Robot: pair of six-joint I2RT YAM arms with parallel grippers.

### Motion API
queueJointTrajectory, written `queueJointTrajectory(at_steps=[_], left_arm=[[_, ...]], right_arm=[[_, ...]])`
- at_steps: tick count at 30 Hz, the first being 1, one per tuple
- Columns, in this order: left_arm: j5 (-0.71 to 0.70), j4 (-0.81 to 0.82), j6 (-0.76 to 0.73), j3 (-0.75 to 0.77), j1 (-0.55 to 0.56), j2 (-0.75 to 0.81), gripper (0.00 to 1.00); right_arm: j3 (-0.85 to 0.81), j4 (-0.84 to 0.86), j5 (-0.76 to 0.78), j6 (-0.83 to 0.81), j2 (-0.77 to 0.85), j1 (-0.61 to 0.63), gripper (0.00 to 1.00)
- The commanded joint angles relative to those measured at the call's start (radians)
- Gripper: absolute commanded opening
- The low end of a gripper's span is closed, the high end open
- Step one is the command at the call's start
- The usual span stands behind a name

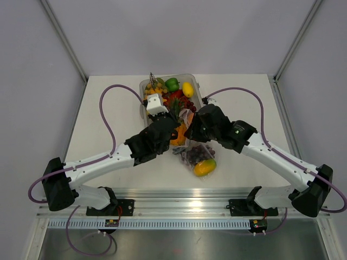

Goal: Place the food in the zip-top bag and seal the zipper
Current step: Place the fake fruit in the zipper food storage bag.

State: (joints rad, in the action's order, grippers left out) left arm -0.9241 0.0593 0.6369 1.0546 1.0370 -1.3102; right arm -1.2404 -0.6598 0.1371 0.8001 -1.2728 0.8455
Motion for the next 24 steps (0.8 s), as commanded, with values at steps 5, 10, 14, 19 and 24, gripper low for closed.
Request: queueJointTrajectory(at_steps=[5, 10, 14, 19, 24], left_arm=[[-0.019, 0.043, 0.024, 0.053, 0.003, -0.006, 0.00], [-0.036, 0.022, 0.032, 0.070, 0.005, -0.020, 0.00], [-0.044, -0.015, 0.058, 0.104, 0.005, -0.052, 0.00], [-0.061, -0.027, 0.058, 0.125, 0.001, -0.069, 0.00], [-0.064, -0.030, 0.061, 0.114, -0.008, -0.063, 0.00]], right_arm=[[0.001, 0.011, 0.058, 0.004, -0.008, 0.009, 0.09], [0.001, 0.031, 0.021, 0.013, 0.033, 0.009, 0.00], [-0.037, 0.037, -0.042, 0.014, 0.023, 0.017, 0.00], [-0.100, 0.025, -0.077, 0.019, 0.010, 0.044, 0.00], [-0.137, 0.014, -0.057, 0.021, 0.033, 0.046, 0.00]])
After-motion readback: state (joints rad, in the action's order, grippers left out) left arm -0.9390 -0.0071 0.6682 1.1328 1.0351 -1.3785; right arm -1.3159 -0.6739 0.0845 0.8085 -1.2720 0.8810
